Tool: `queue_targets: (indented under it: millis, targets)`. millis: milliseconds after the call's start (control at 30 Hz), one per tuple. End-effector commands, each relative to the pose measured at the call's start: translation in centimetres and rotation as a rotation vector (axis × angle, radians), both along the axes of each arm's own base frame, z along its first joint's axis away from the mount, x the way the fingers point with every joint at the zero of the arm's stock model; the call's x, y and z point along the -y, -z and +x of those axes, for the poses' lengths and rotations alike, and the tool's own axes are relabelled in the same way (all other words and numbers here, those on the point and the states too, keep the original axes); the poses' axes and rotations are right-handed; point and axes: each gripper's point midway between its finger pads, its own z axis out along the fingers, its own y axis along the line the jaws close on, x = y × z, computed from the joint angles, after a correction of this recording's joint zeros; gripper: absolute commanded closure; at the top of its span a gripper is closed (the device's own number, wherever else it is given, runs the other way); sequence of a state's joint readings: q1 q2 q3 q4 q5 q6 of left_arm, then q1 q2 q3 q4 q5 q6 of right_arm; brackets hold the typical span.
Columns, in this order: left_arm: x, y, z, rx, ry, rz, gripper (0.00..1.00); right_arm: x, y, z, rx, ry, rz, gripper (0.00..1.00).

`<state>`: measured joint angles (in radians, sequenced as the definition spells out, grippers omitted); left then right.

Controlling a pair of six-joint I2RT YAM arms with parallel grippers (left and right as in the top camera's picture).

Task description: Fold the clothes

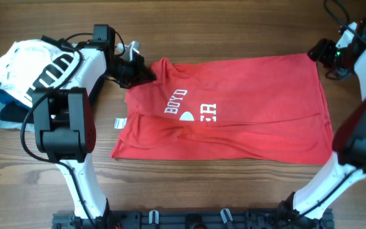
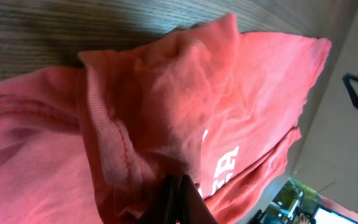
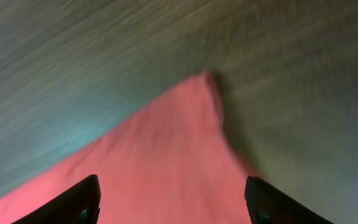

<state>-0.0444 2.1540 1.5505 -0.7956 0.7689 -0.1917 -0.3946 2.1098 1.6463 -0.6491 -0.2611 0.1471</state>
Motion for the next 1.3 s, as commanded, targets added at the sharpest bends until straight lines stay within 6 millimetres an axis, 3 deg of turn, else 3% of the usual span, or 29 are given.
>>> queue_targets:
  millis: [0, 167, 500, 600, 667, 733, 833, 933, 1000, 1100, 1167, 1267]
  targets:
    - [-0.2, -0.5, 0.0, 0.039, 0.021, 0.040, 0.96, 1.0, 2.8, 2.4, 0.023, -0.005, -0.049, 0.24]
    - [-0.6, -0.2, 0.0, 0.033, 0.015, 0.066, 0.96, 1.5, 3.5, 4.4, 0.075, 0.002, -0.119, 0.26]
    - [-0.6, -0.2, 0.0, 0.032, 0.015, 0.066, 0.96, 0.3, 8.3, 3.9, -0.042, -0.001, -0.197, 0.29]
    - [-0.6, -0.2, 0.0, 0.032, 0.015, 0.066, 0.96, 0.7, 8.3, 3.8, -0.053, 0.017, -0.223, 0.47]
    - [-0.6, -0.2, 0.0, 0.033, 0.015, 0.066, 0.96, 0.8, 8.5, 3.5, -0.066, 0.022, -0.226, 0.71]
    - [-0.6, -0.2, 0.0, 0.032, 0.015, 0.066, 0.96, 1.2, 8.6, 3.1, -0.084, 0.052, -0.238, 0.84]
    - [-0.6, -0.2, 0.0, 0.032, 0.015, 0.066, 0.96, 1.2, 8.8, 2.7, -0.103, 0.056, -0.236, 0.95]
    - [-0.6, -0.2, 0.0, 0.033, 0.015, 0.066, 0.96, 1.4, 9.0, 1.7, -0.144, 0.095, -0.234, 0.96]
    - [-0.7, -0.4, 0.2, 0.044, 0.011, 0.065, 0.96, 1.4, 8.1, 1.1, -0.163, 0.111, -0.232, 0.96]
    - [-1.9, -1.6, 1.1, 0.085, -0.020, 0.064, 0.96, 2.8, 5.0, 0.2, -0.155, 0.190, -0.259, 0.96]
    - [-3.3, -4.2, 1.7, 0.145, -0.056, 0.063, 0.96, 4.2, 0.9, -0.6, -0.116, 0.232, -0.287, 0.96]
    - [-3.6, -6.8, 1.7, 0.204, -0.063, 0.063, 0.96, 4.8, -2.2, -1.8, -0.099, 0.254, -0.293, 0.96]
